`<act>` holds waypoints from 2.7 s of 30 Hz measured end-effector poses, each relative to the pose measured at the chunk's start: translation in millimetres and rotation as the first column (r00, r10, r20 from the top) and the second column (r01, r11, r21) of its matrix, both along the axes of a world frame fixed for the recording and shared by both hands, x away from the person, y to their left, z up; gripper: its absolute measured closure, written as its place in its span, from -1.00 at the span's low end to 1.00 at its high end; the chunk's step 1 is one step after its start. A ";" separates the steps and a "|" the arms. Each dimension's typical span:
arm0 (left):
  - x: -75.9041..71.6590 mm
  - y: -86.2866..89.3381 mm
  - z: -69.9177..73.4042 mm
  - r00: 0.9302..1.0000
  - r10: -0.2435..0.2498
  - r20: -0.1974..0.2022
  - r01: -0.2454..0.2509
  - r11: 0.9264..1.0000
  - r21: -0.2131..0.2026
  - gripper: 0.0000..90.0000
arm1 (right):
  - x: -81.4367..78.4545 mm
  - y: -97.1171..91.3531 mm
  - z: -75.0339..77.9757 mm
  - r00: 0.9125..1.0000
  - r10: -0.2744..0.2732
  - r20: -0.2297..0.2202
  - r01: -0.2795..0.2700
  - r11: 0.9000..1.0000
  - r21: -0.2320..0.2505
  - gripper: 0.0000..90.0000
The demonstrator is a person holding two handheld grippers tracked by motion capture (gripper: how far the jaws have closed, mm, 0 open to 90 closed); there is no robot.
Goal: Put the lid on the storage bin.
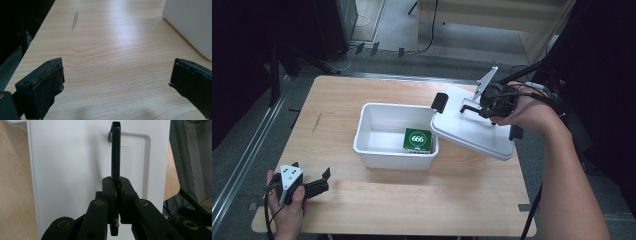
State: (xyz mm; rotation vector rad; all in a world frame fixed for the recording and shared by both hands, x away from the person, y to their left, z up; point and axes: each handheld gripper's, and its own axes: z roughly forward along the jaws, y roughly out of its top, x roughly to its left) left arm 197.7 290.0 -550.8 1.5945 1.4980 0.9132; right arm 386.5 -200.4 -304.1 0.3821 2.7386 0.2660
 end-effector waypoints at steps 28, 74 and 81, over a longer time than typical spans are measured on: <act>0.2 0.2 0.0 1.000 -0.007 0.000 0.007 1.000 -0.002 -1.00 | -6.8 89.6 1.5 0.986 0.162 -0.028 -0.162 0.987 0.005 0.91; 0.3 1.4 -0.1 1.000 -0.009 0.004 0.009 1.000 -0.016 -1.00 | -5.1 197.3 -23.2 0.949 0.304 -0.082 -0.306 0.952 -0.002 0.91; 0.3 1.6 0.0 1.000 -0.010 0.003 0.010 1.000 -0.017 -1.00 | -2.9 204.5 -29.3 0.946 0.311 -0.091 -0.313 0.950 -0.007 0.91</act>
